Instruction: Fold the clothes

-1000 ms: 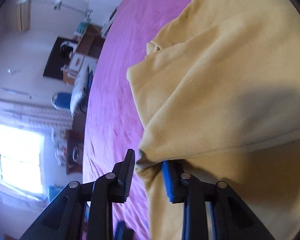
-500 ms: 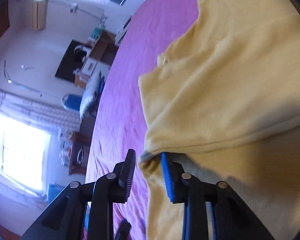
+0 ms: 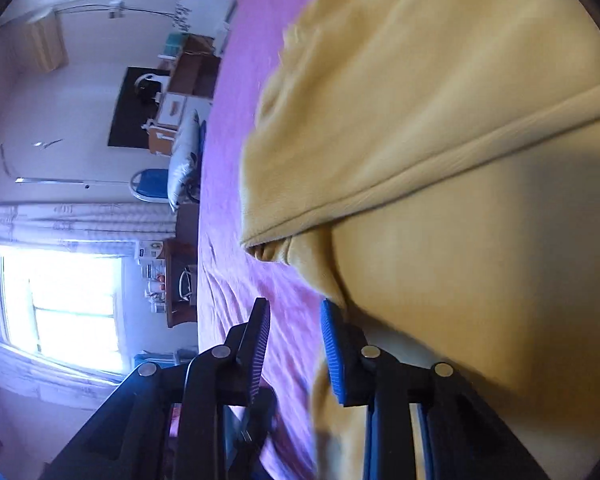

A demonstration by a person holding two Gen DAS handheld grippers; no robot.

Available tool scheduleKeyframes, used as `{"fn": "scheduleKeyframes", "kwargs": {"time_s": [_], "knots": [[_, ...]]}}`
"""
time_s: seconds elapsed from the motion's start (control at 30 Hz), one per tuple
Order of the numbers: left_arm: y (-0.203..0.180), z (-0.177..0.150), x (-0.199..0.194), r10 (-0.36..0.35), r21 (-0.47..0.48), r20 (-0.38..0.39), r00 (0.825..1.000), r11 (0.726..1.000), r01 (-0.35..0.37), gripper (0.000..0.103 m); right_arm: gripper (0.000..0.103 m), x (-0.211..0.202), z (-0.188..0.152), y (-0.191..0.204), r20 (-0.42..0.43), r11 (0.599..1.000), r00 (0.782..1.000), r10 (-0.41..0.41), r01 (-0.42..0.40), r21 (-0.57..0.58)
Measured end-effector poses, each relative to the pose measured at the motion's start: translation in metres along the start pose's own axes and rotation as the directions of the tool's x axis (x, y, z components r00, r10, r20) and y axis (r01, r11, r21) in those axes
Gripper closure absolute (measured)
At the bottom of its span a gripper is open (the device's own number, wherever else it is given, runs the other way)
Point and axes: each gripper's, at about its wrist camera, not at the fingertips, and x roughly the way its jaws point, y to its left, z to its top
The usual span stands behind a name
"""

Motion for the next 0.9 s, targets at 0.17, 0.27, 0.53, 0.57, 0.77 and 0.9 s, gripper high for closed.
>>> {"fn": "scheduleKeyframes", "kwargs": {"time_s": [0.17, 0.27, 0.53, 0.57, 0.77, 0.9], "knots": [[-0.024, 0.045, 0.01, -0.051, -0.013, 0.003, 0.999, 0.999, 0.051, 0.013, 0.072, -0.129, 0.009, -0.015, 0.25, 0.965, 0.952, -0.176, 0.217, -0.146], [-0.05, 0.053, 0.021, -0.159, 0.015, -0.022, 0.987, 0.987, 0.16, 0.013, 0.072, -0.213, 0.023, -0.044, 0.435, 0.929, 0.847, -0.306, 0.366, -0.058], [-0.105, -0.002, 0.068, -0.029, 0.353, -0.134, 0.991, 0.933, 0.075, 0.013, 0.071, -0.244, 0.087, -0.128, 0.352, 0.944, 0.877, -0.328, 0.294, 0.147], [-0.101, -0.006, 0.071, -0.004, 0.357, -0.14, 0.99, 0.933, 0.054, 0.013, 0.073, -0.241, 0.089, -0.125, 0.348, 0.94, 0.873, -0.341, 0.317, 0.125], [-0.078, -0.009, 0.06, 0.037, 0.297, -0.101, 0.994, 0.955, -0.005, 0.013, 0.089, -0.214, 0.094, -0.075, 0.324, 0.819, 0.806, -0.496, 0.558, -0.133], [-0.071, -0.012, 0.06, 0.002, 0.27, -0.104, 0.995, 0.963, 0.026, 0.013, 0.083, -0.222, 0.093, -0.089, 0.29, 0.823, 0.813, -0.504, 0.555, -0.125]]}}
